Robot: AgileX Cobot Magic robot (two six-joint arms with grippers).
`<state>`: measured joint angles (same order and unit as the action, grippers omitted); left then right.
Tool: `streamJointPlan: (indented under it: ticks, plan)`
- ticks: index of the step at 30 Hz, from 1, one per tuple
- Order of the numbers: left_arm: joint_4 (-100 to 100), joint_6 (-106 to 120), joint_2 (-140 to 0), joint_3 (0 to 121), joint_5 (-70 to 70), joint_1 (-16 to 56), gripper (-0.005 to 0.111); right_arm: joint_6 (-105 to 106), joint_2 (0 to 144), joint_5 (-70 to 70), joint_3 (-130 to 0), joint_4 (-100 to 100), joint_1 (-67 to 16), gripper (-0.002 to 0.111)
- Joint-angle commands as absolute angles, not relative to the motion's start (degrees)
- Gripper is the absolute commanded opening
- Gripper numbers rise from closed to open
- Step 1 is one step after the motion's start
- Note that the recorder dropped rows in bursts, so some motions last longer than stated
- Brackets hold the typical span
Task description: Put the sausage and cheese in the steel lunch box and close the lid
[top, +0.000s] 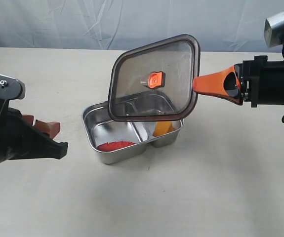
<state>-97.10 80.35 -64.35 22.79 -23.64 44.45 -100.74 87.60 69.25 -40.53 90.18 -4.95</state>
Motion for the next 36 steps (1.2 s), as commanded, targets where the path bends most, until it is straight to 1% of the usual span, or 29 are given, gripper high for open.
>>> streamJointPlan:
  ticks: [1, 8, 14, 24, 31, 36]
  plan:
    - [-96.5, 79.9, -63.9, 22.7, -24.1, 44.2, 0.05, -104.3, 89.9, 70.0, -43.4, 89.8, -4.6, -0.001]
    - [-96.5, 79.9, -63.9, 22.7, -24.1, 44.2, 0.05, -111.3, 95.7, 70.0, -49.3, 92.5, -4.1, -0.001]
    - [-96.5, 79.9, -63.9, 22.7, -24.1, 44.2, 0.05, -114.6, 96.5, 70.0, -53.8, 94.5, -4.0, -0.001]
    - [-96.5, 79.9, -63.9, 22.7, -24.2, 44.2, 0.05, -112.4, 93.5, 70.0, -54.0, 97.1, -4.2, -0.001]
    - [-96.3, 79.0, -63.9, 22.9, -23.6, 44.2, 0.05, -115.5, 91.2, 70.0, -53.0, 99.7, -7.5, -0.001]
    - [-87.1, 78.4, -63.9, 24.6, -19.1, 44.2, 0.05, -114.0, 91.2, 70.0, -49.4, 95.2, -8.1, -0.001]
